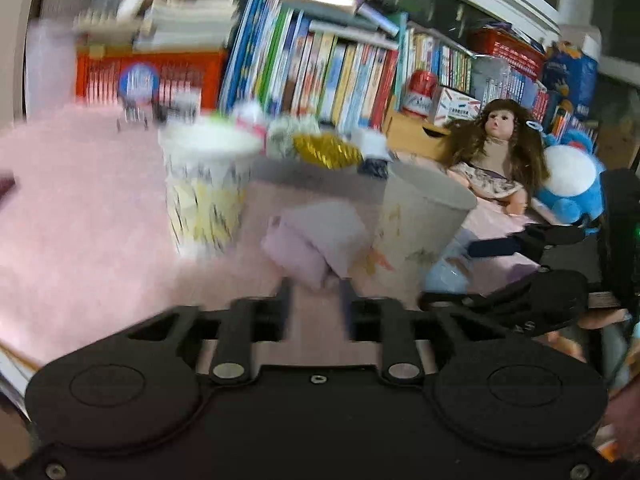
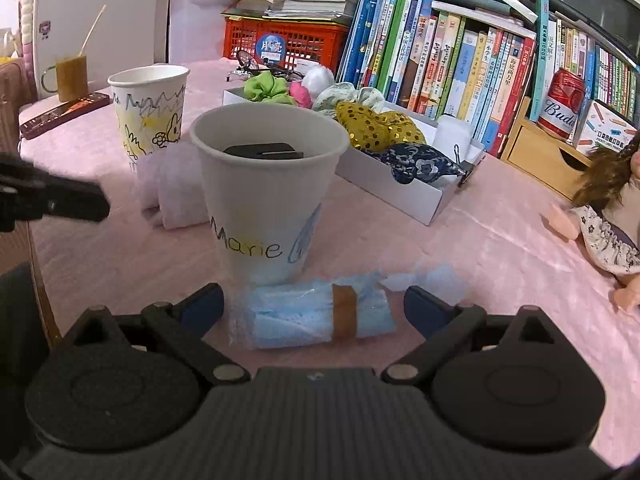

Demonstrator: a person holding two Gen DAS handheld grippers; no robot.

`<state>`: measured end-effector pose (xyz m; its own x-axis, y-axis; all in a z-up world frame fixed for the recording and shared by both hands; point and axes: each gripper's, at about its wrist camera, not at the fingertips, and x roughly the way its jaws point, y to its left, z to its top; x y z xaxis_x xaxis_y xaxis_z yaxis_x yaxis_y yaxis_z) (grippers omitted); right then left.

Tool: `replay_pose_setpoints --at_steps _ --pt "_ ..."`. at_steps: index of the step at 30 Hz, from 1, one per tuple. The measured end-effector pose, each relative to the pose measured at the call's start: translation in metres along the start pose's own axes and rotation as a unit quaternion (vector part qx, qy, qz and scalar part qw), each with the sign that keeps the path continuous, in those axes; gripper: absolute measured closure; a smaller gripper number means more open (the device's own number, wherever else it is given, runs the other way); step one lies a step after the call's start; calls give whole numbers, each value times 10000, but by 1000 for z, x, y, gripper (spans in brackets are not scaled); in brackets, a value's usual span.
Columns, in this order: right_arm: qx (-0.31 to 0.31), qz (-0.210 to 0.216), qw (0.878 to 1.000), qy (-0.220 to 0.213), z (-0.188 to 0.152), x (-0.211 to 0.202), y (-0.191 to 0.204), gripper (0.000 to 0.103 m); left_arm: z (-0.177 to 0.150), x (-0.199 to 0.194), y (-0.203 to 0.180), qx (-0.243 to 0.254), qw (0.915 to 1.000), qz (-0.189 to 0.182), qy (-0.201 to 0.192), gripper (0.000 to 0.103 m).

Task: Organize soft objects
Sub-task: 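Lift pink cloth with left tool while right tool closes on blue packet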

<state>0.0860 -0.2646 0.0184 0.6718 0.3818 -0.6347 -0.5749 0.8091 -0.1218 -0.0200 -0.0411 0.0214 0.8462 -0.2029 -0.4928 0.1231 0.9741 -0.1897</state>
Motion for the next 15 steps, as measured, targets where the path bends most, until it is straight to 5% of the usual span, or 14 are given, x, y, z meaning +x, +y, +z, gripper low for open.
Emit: replay_pose_setpoints --at_steps 6,12,13,15 --pt "47 -32 10000 -31 -3 -1 2 2 9 20 -7 230 9989 231 -330 43" --pt "169 21 9998 -33 -5 1 0 7 16 51 -6 26 9998 130 -159 43" --pt "225 71 9997 -39 -5 1 -1 8 16 55 -5 -19 9999 91 -120 46" --pt "340 152 9993 -66 -7 0 -2 19 16 60 -2 -137 9999 18 -10 80"
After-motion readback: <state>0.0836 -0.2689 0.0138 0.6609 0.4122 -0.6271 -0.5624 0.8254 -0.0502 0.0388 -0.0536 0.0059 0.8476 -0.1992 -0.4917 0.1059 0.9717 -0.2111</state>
